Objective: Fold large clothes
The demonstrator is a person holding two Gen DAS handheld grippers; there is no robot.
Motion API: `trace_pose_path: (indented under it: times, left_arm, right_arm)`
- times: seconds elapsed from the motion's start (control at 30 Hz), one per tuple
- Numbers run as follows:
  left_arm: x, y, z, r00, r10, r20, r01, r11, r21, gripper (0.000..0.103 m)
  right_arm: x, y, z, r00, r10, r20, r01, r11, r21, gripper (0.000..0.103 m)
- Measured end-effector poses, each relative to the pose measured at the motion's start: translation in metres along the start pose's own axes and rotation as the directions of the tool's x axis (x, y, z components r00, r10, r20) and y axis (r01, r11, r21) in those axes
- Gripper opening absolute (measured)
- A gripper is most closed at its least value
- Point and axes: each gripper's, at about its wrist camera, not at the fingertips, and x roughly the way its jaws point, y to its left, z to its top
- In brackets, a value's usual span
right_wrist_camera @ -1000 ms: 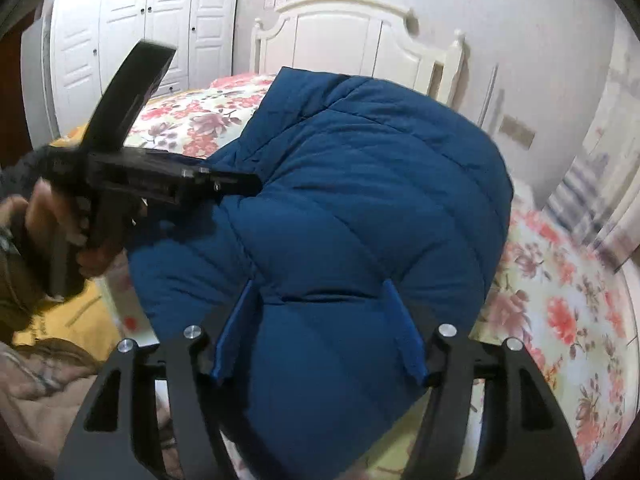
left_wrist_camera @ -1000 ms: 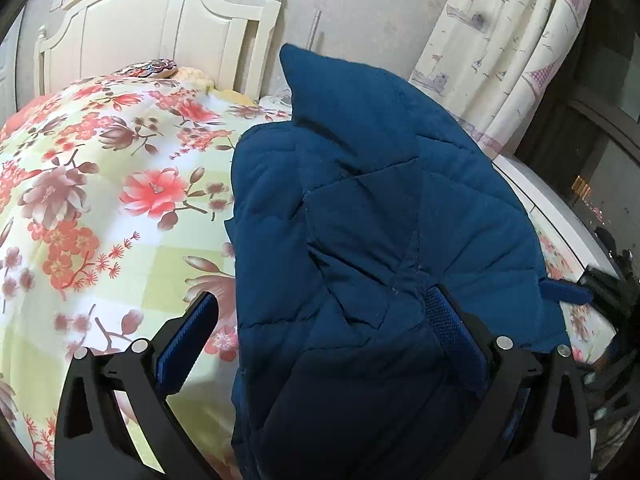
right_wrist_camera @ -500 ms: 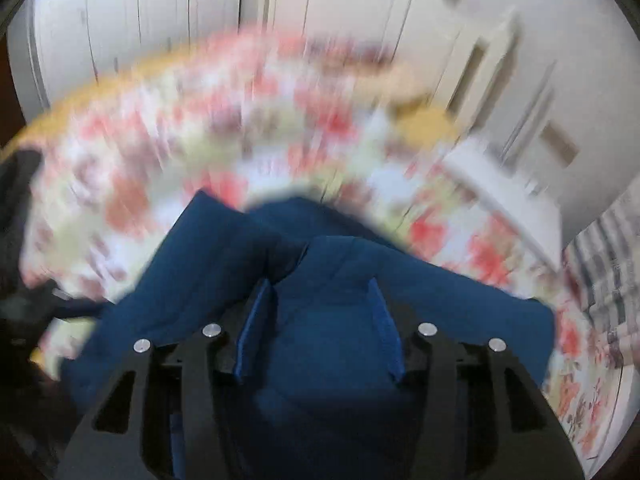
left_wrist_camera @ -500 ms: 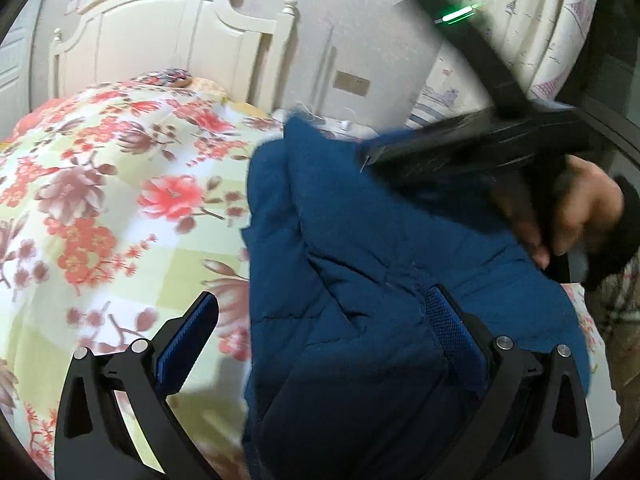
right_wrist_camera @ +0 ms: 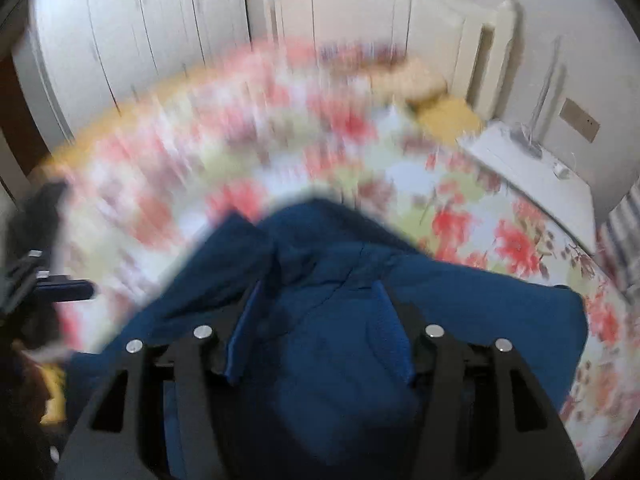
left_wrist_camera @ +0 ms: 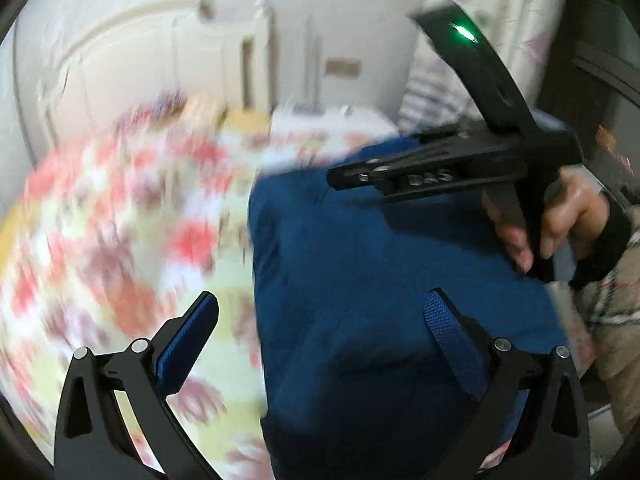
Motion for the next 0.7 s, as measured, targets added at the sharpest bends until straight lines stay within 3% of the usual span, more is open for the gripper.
trace_pose_path:
  times: [0.1, 0.17, 0.2, 0.23, 0.33, 0.4, 0.43, 0.53, 0.6, 0.7]
  left_arm:
    - [-0.011, -0.013, 0.041, 0.997, 0.002, 0.075, -0.006, 0.998, 0.060, 0.099]
    - [0.004, -0.022, 0.071, 0.996, 0.025, 0.088, -0.035, 0.993, 0.112, 0.099]
    - [0.016, -0.023, 0.081, 0.997, 0.028, 0.070, -0.036, 0.992, 0.124, 0.099]
    - [0.030, -0.023, 0.088, 0.998, 0.033, 0.046, -0.039, 0.991, 0.130, 0.099]
    - [0.081, -0.017, 0.096, 0.995, 0.092, -0.050, -0.084, 0.987, 0.138, 0.099]
    - [0.116, -0.002, 0.085, 0.980, 0.146, -0.137, -0.129, 0.984, 0.126, 0.092]
    - [0.131, 0.008, 0.074, 0.974, 0.137, -0.180, -0.121, 0.988, 0.098, 0.094]
    - [0.142, 0.037, 0.056, 0.984, 0.035, -0.175, -0.045, 0.998, -0.050, 0.097]
    - [0.141, 0.043, 0.051, 0.987, 0.054, -0.153, -0.066, 0.995, -0.074, 0.097]
    - [0.143, 0.043, 0.048, 0.987, 0.090, -0.134, -0.100, 0.992, -0.073, 0.097]
  right_arm:
    - [-0.056, -0.050, -0.007, 0.984, -0.085, 0.157, 0.063, 0.988, 0.139, 0.055]
    - [-0.077, -0.088, -0.017, 0.976, -0.129, 0.176, 0.082, 0.965, 0.249, 0.040]
    - [-0.080, -0.103, -0.022, 0.977, -0.136, 0.166, 0.082, 0.951, 0.297, 0.030]
    - [-0.080, -0.112, -0.026, 0.978, -0.144, 0.152, 0.087, 0.941, 0.328, 0.027]
    - [-0.067, -0.121, -0.036, 0.984, -0.159, 0.083, 0.126, 0.943, 0.307, 0.025]
    - [-0.053, -0.118, -0.036, 0.989, -0.138, 0.057, 0.117, 0.953, 0.278, 0.025]
    - [-0.042, -0.116, -0.033, 0.990, -0.135, 0.042, 0.119, 0.958, 0.261, 0.025]
    - [0.003, -0.111, -0.028, 0.989, -0.141, -0.038, 0.146, 0.964, 0.222, 0.025]
    - [0.042, -0.108, -0.031, 0.980, -0.142, -0.136, 0.167, 0.967, 0.191, 0.025]
    - [0.055, -0.100, -0.023, 0.967, -0.174, -0.189, 0.201, 0.970, 0.135, 0.026]
